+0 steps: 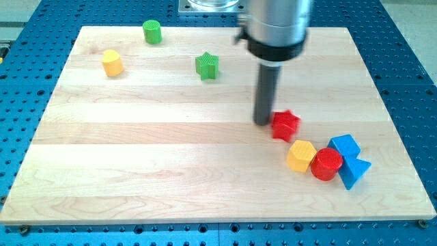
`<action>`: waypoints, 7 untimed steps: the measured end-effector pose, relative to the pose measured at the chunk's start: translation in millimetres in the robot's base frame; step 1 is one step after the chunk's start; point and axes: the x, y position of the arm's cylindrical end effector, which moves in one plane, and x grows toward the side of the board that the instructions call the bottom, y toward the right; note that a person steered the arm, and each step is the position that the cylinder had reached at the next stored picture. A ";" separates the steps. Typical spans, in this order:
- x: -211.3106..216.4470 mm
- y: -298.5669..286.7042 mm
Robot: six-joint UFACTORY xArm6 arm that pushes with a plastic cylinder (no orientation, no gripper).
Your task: Push the hexagon and red star to the red circle
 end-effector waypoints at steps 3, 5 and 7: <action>27.4 50.0; 9.7 -15.2; -11.4 -184.7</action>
